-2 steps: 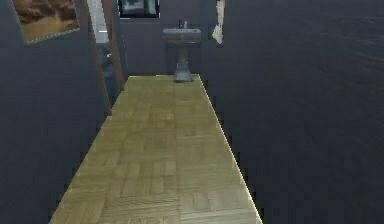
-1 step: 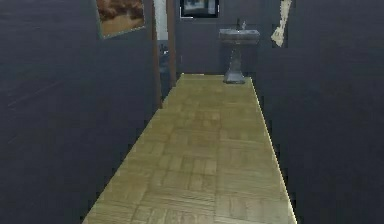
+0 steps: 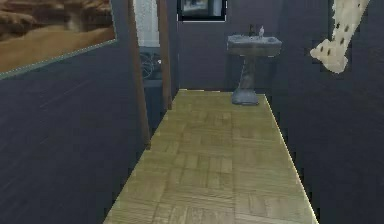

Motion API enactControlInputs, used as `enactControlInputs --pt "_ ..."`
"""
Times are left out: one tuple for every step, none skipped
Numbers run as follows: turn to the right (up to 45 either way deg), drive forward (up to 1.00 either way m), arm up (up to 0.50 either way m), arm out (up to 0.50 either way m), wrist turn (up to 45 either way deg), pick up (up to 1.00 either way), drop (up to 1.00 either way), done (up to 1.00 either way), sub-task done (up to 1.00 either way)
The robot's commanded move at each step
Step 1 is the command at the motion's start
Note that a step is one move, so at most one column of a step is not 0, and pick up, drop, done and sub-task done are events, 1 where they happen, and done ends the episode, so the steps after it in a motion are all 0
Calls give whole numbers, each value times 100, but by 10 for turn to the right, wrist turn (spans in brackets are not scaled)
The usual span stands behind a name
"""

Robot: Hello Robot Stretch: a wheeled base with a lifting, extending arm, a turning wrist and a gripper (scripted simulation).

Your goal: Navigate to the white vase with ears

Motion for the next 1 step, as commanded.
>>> enactControlInputs --pt "-30 0 0 0 0 0 0 0 0"
